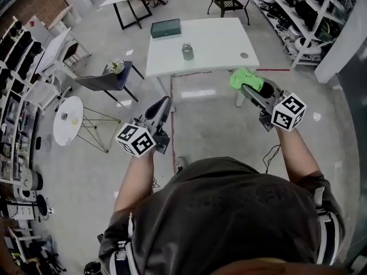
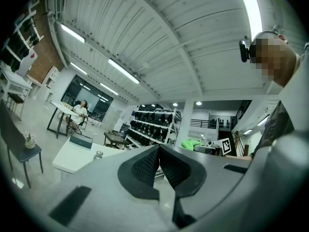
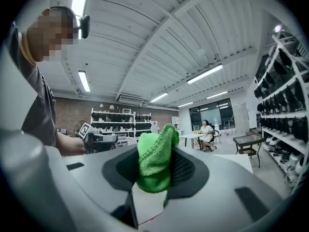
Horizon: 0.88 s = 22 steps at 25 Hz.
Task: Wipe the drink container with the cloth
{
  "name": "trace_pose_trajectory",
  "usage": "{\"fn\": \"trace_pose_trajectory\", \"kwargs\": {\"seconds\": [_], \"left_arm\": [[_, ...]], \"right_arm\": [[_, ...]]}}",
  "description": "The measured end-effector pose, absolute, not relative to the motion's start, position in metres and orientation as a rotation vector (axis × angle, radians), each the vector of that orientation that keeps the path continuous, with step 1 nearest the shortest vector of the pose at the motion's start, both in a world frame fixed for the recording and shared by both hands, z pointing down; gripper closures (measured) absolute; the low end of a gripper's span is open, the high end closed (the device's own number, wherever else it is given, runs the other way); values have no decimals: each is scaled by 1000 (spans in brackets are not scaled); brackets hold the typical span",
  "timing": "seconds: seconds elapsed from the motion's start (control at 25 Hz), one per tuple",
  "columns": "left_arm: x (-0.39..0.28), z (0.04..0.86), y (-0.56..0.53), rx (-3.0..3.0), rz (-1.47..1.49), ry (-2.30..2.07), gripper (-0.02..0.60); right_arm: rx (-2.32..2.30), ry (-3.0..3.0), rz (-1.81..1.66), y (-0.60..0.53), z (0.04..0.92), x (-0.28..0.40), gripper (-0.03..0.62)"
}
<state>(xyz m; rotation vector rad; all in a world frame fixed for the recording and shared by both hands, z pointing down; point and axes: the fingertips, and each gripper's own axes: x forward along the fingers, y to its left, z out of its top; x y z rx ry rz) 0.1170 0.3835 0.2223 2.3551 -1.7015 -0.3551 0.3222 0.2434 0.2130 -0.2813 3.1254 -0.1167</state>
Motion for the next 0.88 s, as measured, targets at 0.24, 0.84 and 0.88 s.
{"fn": "trace_pose_trajectory", "kwargs": {"seconds": [0.24,0.84,0.88], "left_arm": [[41,242,343,2369,-374,-1642,580],[-168,247,149,2564,-227,-1385,580],[-173,247,139,2569,-218,-1372,580]], "right_arm": [[-308,3141,-133,210,229,245,467],[-557,3083,-188,49,226,32,466],[-570,3080,-194,39,227,28,465]]}}
